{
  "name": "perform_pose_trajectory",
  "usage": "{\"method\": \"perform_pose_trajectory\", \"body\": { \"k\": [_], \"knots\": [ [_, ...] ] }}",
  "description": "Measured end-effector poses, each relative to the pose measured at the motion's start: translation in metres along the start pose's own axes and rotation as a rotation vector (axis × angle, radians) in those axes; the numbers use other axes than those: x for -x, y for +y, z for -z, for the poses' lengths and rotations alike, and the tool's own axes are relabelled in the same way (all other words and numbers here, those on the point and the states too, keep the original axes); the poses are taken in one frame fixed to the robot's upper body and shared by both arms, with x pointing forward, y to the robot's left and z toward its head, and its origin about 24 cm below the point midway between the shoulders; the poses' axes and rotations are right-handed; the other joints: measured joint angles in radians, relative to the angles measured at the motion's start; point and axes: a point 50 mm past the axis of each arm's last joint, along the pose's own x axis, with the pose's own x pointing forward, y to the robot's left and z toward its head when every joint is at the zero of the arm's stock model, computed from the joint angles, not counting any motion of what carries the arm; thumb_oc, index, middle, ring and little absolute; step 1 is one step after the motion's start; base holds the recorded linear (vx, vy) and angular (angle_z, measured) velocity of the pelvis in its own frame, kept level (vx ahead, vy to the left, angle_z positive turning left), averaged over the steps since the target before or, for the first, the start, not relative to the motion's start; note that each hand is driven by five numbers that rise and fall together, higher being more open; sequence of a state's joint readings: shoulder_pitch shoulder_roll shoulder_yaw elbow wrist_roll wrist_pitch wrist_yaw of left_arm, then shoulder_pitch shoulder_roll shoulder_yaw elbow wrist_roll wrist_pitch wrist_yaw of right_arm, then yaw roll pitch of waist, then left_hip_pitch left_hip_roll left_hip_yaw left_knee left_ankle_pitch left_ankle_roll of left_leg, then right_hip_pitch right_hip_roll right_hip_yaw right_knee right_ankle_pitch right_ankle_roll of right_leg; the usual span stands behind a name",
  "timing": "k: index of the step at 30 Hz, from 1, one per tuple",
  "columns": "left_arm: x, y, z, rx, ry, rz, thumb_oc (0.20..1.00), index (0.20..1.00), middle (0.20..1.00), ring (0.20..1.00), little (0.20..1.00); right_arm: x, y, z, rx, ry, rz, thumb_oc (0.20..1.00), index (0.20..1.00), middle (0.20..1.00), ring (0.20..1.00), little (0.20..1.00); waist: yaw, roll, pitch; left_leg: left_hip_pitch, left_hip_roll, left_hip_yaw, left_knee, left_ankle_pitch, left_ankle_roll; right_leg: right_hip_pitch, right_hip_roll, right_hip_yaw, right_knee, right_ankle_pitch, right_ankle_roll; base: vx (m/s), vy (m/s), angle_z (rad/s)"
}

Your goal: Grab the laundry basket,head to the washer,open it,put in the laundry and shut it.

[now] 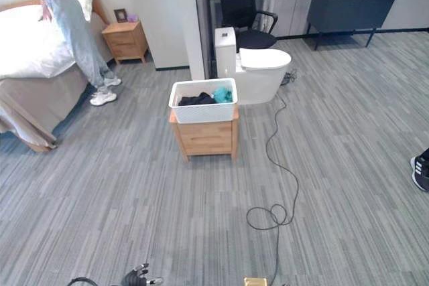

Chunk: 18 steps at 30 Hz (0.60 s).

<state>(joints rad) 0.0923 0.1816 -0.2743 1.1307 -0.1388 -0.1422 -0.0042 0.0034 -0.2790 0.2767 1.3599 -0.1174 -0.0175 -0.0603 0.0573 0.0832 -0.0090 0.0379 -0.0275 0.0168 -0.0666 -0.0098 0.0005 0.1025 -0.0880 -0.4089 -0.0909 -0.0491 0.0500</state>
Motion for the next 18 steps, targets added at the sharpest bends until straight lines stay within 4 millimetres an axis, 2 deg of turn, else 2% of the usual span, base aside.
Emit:
{"method": "perform_pose_trajectory", "body": {
  "k": [16, 17, 18],
  "knots": [
    [0.000, 0.003, 0.000, 0.006, -0.001, -0.009, 1.000, 1.000, 1.000, 1.000, 1.000, 0.000, 0.000, -0.002, -0.001, -0.004, -0.001, 1.000, 1.000, 1.000, 1.000, 1.000, 0.003, -0.012, 0.010, 0.000, 0.000, 0.004, 0.002, 0.000, 0.000, -0.002, 0.000, 0.007, 0.000, 0.000, 0.000, 0.01, 0.017, -0.01],
    [0.000, 0.004, -0.002, 0.009, -0.004, -0.013, 1.000, 1.000, 1.000, 1.000, 1.000, 0.000, -0.001, -0.004, -0.002, -0.008, 0.002, 1.000, 1.000, 1.000, 1.000, 1.000, 0.006, -0.017, 0.017, -0.010, -0.002, 0.007, 0.030, -0.002, -0.002, -0.014, -0.003, 0.016, 0.000, -0.003, -0.002, -0.08, 0.115, -0.16],
    [-0.002, 0.010, -0.009, -0.001, -0.022, -0.026, 1.000, 1.000, 1.000, 1.000, 1.000, -0.001, -0.003, -0.011, 0.000, -0.020, 0.003, 1.000, 1.000, 1.000, 1.000, 1.000, 0.013, -0.042, 0.036, -0.080, -0.014, 0.015, 0.134, -0.018, -0.022, -0.033, -0.024, 0.033, 0.002, -0.001, -0.015, -0.02, 0.163, -0.34]
  ]
}}
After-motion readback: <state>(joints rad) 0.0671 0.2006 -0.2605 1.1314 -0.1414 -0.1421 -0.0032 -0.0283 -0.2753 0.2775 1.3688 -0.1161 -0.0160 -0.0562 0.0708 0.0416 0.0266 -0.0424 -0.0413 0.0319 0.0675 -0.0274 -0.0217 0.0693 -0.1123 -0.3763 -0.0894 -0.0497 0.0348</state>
